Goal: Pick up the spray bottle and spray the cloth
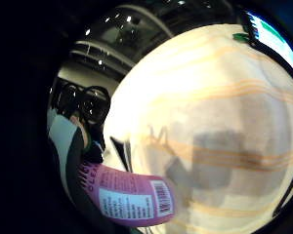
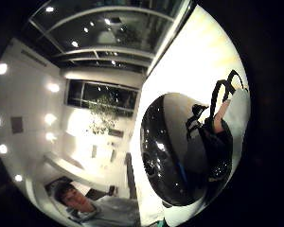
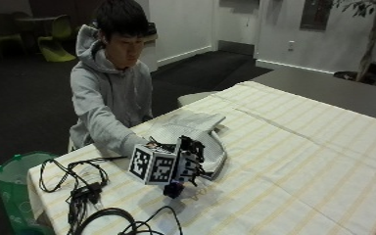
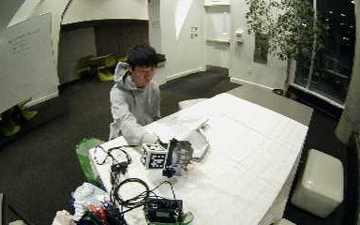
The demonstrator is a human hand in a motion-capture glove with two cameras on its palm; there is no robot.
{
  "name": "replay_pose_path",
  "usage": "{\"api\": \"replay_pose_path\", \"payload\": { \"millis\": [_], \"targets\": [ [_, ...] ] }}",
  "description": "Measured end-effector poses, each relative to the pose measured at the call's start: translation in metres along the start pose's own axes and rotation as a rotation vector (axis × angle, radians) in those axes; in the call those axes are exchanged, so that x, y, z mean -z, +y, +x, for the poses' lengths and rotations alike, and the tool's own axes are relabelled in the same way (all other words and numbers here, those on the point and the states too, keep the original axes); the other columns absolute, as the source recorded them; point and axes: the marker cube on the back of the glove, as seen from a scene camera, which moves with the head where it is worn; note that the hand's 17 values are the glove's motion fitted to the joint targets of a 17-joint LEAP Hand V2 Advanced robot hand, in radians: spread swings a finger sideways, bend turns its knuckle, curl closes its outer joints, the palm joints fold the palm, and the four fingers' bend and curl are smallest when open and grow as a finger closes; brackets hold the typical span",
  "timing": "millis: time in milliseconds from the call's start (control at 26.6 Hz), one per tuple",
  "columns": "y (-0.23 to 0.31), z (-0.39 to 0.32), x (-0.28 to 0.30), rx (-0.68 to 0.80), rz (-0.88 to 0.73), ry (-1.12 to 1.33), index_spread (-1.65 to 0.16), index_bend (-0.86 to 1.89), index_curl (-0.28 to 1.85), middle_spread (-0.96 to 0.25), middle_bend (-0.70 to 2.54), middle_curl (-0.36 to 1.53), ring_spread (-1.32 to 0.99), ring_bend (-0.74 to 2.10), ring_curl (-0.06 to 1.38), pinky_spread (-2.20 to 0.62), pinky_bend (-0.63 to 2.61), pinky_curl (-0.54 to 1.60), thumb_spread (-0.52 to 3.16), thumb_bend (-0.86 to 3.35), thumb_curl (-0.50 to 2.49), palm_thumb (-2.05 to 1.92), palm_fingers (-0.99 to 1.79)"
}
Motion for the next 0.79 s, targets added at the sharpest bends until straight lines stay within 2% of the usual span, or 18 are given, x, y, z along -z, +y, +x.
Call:
{"api": "replay_pose_path", "payload": {
  "millis": [113, 301, 601, 789],
  "targets": [
    [0.009, -0.017, -0.003, 0.020, -0.163, 0.077, -0.13, 0.47, 0.46, -0.10, 0.53, 0.48, -0.14, 0.63, 0.42, -0.19, 0.38, 0.39, 0.32, -0.03, 0.62, 0.98, 1.41],
    [0.027, -0.056, -0.006, 0.073, -0.344, 0.239, -0.13, 0.48, 0.48, -0.10, 0.54, 0.49, -0.14, 0.64, 0.43, -0.19, 0.39, 0.40, 0.26, -0.03, 0.64, 0.98, 1.41],
    [0.068, -0.135, -0.012, 0.140, -0.539, 0.469, -0.12, 0.49, 0.50, -0.10, 0.55, 0.49, -0.14, 0.64, 0.44, -0.19, 0.39, 0.41, 0.21, -0.03, 0.67, 0.98, 1.40],
    [0.084, -0.157, -0.016, 0.158, -0.605, 0.581, -0.12, 0.50, 0.50, -0.10, 0.56, 0.49, -0.14, 0.64, 0.45, -0.19, 0.40, 0.41, 0.20, -0.03, 0.69, 0.98, 1.40]
  ]
}}
